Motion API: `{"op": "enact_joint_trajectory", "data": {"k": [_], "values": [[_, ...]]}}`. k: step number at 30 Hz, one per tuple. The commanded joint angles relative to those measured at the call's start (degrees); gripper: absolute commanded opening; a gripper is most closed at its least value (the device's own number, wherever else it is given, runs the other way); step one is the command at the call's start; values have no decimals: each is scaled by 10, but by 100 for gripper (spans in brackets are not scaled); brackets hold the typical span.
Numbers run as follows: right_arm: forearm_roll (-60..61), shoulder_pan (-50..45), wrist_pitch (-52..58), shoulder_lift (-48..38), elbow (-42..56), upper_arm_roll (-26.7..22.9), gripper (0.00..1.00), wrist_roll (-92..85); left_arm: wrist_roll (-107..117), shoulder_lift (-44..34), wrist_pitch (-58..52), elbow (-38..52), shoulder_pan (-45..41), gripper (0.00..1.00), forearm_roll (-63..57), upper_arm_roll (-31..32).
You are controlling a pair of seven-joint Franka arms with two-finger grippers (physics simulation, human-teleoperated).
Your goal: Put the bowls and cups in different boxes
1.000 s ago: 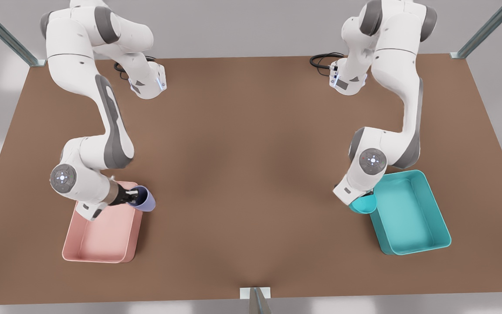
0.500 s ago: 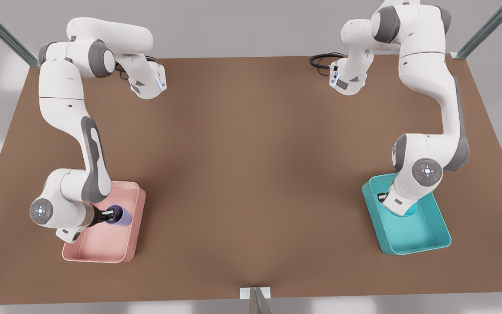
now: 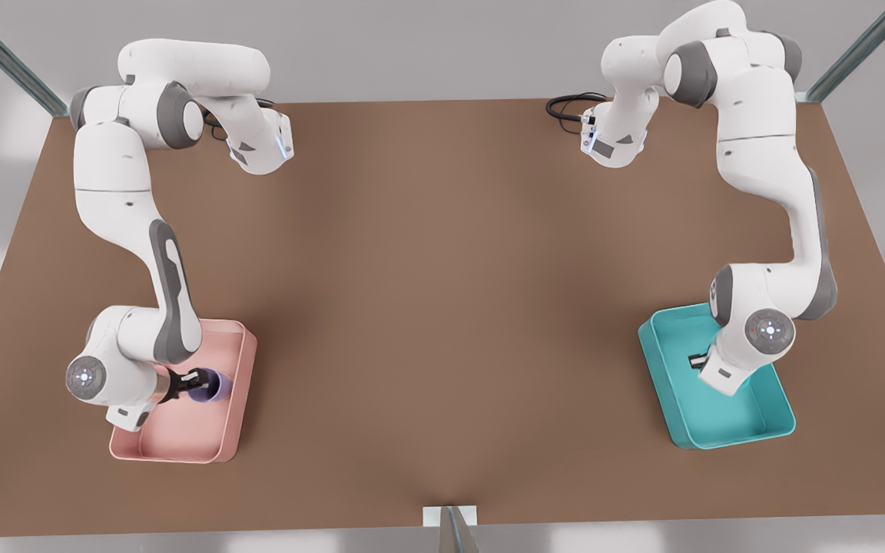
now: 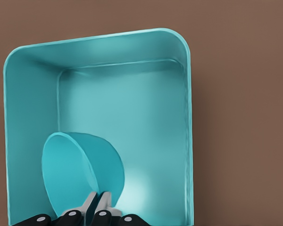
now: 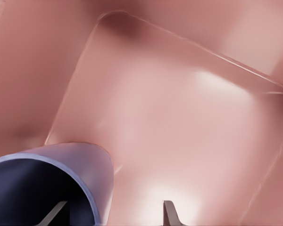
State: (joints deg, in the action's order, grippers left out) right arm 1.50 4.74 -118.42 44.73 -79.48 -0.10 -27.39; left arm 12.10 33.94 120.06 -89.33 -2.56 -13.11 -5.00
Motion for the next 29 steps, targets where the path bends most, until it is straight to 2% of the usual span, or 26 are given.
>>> {"op": "enact_joint_trajectory", "data": {"k": [1, 6, 9, 11, 15, 17, 18, 20, 22, 23, 25, 26, 27, 29], "values": [[23, 0, 28, -9, 0, 0, 100, -79, -12, 2, 19, 0, 2, 21, 2, 0], [25, 0, 86, -48, -6, 3, 100, -79, -10, 8, 22, -3, 4, 21, 3, 0], [25, -4, 267, -171, 5, 4, 100, -70, -9, 20, 30, -4, 9, 21, 3, -1], [17, -6, 323, -248, 8, 3, 100, -72, -9, 24, 31, -4, 15, 21, 2, -1], [-4, -46, 410, -271, 102, 4, 100, -81, -8, 32, 32, -6, 19, 21, -7, -1], [-21, -80, 427, -317, 111, 2, 100, -81, -10, 36, 31, -6, 19, 22, -8, -1], [-20, -80, 439, -332, 106, 4, 100, -73, -9, 35, 31, -5, 19, 100, -8, -1], [-15, -92, 470, -331, 94, 4, 100, 72, -4, 19, 22, -3, 12, 100, 0, 4], [-21, -109, 471, -336, 94, 2, 100, 138, 14, -16, -20, -1, 1, 100, 23, 21], [-22, -109, 471, -338, 93, 4, 100, 180, 14, -63, -76, 4, -16, 100, 67, 21], [-48, -111, 468, -344, 86, 0, 100, 180, -3, -172, -245, 28, -53, 100, 81, 27], [-49, -110, 466, -354, 71, 0, 100, 181, -46, -192, -293, 34, -54, 100, 98, 37], [-49, -110, 464, -362, 58, -1, 100, 179, -64, -185, -366, 85, -54, 100, 106, 40], [-53, -110, 463, -363, 57, -5, 100, 180, -65, -184, -400, 93, -54, 100, 106, 41]]}}
